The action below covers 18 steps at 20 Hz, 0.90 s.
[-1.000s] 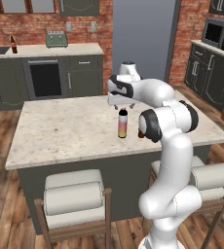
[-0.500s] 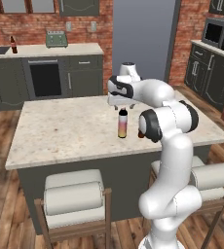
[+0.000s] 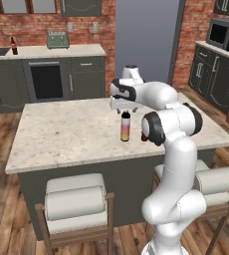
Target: Place the large bottle from the dining counter next to the other large bottle outside the sink, and place the small bottle from the dining counter next to the other small bottle inside the sink.
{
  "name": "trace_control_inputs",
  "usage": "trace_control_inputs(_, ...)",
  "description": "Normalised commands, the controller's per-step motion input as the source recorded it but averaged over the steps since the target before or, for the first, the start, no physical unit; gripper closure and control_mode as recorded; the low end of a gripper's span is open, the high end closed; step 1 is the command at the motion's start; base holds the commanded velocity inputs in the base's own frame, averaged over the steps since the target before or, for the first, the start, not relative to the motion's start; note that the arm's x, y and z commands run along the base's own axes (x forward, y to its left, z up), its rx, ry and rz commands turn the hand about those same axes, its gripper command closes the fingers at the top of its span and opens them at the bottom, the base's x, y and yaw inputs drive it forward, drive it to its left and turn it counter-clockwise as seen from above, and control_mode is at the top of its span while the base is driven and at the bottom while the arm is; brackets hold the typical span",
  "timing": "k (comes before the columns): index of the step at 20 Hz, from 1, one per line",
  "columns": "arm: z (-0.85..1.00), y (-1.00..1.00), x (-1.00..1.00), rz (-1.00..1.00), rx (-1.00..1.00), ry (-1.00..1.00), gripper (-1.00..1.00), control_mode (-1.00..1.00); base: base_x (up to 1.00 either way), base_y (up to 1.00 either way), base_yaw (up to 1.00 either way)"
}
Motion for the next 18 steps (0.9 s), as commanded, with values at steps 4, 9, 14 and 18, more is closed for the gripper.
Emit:
trace_control_inputs(4,-0.09,0.00,0.00,0.00,0.00,0.00,-1.00,-1.00,0.00,0.00,0.00)
trace_control_inputs(9,-0.01,0.00,0.00,0.00,0.00,0.00,-1.00,-1.00,0.00,0.00,0.00)
trace_control_inputs(14,0.00,0.00,0.00,0.00,0.00,0.00,-1.00,-1.00,0.00,0.00,0.00)
trace_control_inputs(18,0.00,0.00,0.00,0.00,0.00,0.00,-1.00,-1.00,0.00,0.00,0.00)
